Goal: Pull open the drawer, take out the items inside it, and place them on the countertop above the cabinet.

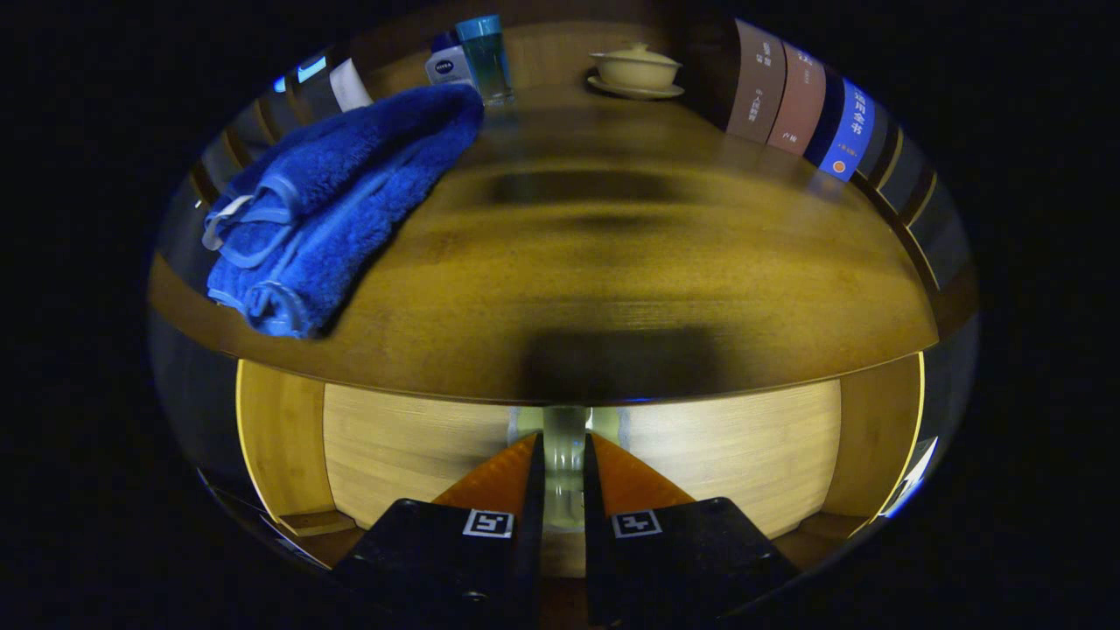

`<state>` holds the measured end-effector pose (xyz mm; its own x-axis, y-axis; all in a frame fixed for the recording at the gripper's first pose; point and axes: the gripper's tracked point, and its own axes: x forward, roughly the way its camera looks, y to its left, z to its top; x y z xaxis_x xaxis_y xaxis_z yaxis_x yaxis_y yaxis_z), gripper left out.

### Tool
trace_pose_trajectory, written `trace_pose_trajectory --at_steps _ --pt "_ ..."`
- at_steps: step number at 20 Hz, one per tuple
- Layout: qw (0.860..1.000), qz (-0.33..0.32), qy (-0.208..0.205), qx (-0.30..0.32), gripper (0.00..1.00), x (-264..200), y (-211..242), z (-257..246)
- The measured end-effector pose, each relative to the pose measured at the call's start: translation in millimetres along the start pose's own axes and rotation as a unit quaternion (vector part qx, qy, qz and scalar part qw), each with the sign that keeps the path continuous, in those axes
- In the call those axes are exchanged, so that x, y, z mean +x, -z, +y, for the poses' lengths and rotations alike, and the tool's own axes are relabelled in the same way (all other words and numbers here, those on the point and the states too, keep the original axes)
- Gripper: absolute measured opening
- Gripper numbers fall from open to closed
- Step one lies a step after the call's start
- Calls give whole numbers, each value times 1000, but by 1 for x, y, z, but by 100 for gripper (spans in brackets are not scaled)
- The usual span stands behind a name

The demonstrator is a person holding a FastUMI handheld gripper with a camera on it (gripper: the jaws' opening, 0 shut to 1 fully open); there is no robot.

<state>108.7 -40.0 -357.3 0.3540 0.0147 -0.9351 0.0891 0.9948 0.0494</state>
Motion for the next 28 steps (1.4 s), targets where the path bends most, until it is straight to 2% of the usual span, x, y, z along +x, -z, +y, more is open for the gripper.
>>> trace_pose_trajectory --at_steps 4,9,15,21,28 --pt "999 -33 -7 -8 26 -34 9 2" --pt "993 -119 -10 -8 26 -97 7 0" --pt "978 -208 -23 1 26 -146 -54 4" --pt "976 -214 -37 19 26 -121 -128 5" --pt "981 -187 -39 25 26 -69 -175 0"
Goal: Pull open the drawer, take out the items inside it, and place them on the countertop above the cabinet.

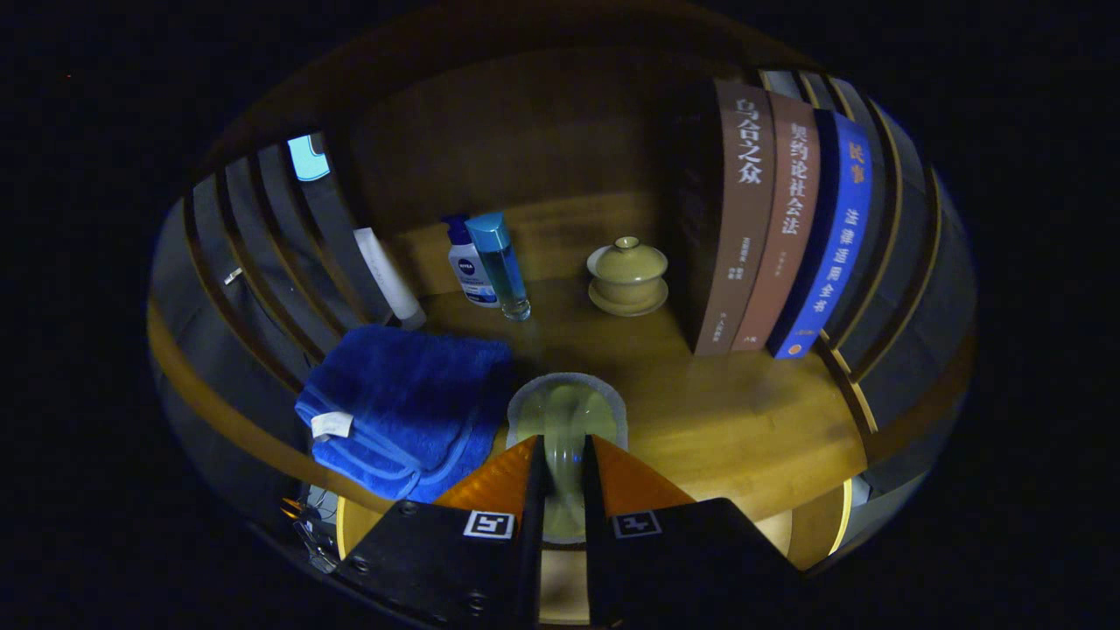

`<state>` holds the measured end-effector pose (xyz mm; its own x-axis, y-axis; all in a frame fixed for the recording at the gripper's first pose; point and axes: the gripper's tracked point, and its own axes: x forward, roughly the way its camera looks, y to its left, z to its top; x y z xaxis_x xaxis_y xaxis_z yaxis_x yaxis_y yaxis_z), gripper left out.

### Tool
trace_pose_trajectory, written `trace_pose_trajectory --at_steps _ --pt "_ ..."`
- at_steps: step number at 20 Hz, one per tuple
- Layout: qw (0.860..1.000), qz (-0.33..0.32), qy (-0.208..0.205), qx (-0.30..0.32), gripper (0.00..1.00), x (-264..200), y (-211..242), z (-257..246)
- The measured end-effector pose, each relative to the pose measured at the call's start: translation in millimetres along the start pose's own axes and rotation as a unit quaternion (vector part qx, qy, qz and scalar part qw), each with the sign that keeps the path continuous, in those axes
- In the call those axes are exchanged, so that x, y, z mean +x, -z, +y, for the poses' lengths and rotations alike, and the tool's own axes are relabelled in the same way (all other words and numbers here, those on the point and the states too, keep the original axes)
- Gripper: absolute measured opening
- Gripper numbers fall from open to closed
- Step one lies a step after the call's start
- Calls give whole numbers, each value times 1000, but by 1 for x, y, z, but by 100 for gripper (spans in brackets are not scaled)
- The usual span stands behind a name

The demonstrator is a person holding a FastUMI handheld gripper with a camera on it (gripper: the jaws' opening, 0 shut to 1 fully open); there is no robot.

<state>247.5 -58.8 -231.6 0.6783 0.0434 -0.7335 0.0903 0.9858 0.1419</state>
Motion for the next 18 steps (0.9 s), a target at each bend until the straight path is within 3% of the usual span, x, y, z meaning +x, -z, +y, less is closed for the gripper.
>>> trace_pose_trajectory --at_steps 3,6,9,13,18 --pt "1000 11 17 -2 26 17 0 -7" --pt "1000 13 6 14 27 14 0 -6" --pt "1000 10 10 20 99 9 2 -11" --pt "1000 -20 5 17 100 -13 -2 -5" --pt "995 -101 -9 -4 100 -68 8 9"
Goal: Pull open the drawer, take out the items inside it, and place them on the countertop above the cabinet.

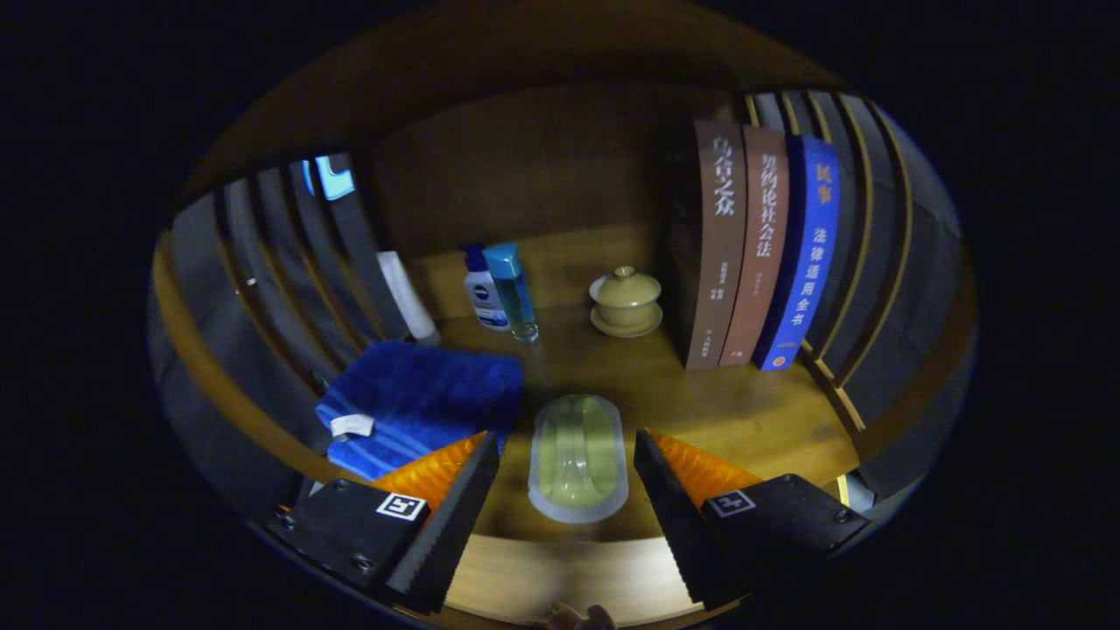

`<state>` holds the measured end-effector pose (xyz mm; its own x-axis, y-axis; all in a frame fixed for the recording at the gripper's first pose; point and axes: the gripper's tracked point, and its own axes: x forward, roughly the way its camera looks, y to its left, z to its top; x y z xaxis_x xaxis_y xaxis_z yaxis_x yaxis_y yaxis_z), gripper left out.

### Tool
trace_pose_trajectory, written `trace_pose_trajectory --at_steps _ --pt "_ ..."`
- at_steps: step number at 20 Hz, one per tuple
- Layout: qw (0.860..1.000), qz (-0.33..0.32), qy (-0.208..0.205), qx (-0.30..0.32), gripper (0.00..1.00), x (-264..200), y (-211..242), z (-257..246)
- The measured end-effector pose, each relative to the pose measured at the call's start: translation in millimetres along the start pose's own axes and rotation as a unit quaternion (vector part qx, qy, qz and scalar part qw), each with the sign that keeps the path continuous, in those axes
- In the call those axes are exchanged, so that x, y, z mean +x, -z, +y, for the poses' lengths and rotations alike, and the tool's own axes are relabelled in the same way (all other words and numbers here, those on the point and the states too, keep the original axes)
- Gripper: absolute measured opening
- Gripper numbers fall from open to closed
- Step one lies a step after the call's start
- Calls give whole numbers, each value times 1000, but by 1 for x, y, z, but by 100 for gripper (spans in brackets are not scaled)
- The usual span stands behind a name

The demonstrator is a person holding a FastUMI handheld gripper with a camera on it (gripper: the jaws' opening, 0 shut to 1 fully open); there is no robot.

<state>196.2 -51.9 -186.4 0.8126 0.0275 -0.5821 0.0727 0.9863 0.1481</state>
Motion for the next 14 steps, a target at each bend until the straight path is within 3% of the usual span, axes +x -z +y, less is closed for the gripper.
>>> trace_pose_trajectory --at_steps 7,14 --pt "987 -157 -24 -3 100 -133 22 14" --pt "981 -193 -13 4 99 -186 128 6"
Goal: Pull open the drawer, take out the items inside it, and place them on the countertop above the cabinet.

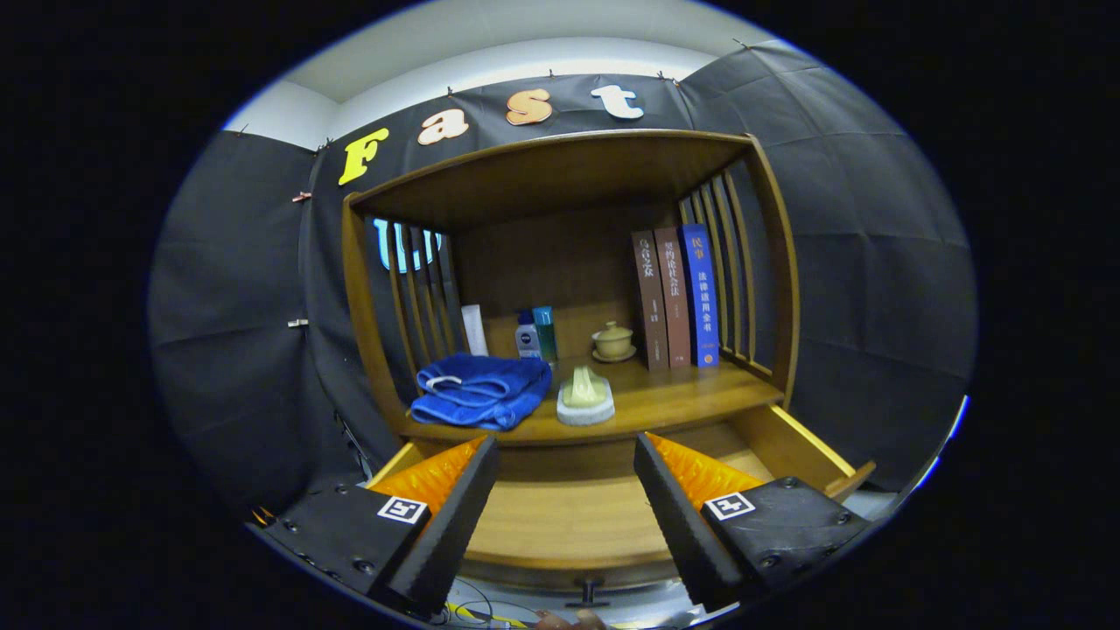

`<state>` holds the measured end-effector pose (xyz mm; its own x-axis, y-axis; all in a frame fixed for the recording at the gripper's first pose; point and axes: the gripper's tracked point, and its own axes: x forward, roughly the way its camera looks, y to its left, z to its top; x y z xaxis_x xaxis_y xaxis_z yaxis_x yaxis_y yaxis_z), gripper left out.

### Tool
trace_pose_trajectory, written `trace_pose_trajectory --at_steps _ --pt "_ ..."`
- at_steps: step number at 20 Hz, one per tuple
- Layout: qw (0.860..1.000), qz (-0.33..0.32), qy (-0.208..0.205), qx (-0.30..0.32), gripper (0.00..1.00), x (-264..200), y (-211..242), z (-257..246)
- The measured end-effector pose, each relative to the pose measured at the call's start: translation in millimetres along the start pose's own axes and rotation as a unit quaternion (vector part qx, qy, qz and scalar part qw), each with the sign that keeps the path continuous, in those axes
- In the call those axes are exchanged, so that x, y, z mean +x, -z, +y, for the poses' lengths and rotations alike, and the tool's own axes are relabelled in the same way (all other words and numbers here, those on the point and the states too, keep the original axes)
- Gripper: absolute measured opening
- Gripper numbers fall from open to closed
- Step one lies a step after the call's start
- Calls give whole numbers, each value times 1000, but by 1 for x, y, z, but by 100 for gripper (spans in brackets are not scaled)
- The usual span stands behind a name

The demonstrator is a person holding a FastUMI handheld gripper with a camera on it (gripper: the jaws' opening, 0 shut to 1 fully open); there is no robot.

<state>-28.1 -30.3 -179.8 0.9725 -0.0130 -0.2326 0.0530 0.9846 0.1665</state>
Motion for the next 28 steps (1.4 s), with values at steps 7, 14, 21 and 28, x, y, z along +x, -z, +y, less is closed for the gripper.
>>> trace_pose_trajectory --at_steps 7,14,21,28 --pt "999 11 31 2 99 -38 70 -13" --pt "997 73 35 5 100 -18 120 -19" --pt "997 73 40 -7 100 4 115 -20" --pt "997 66 41 -15 100 77 102 -21"
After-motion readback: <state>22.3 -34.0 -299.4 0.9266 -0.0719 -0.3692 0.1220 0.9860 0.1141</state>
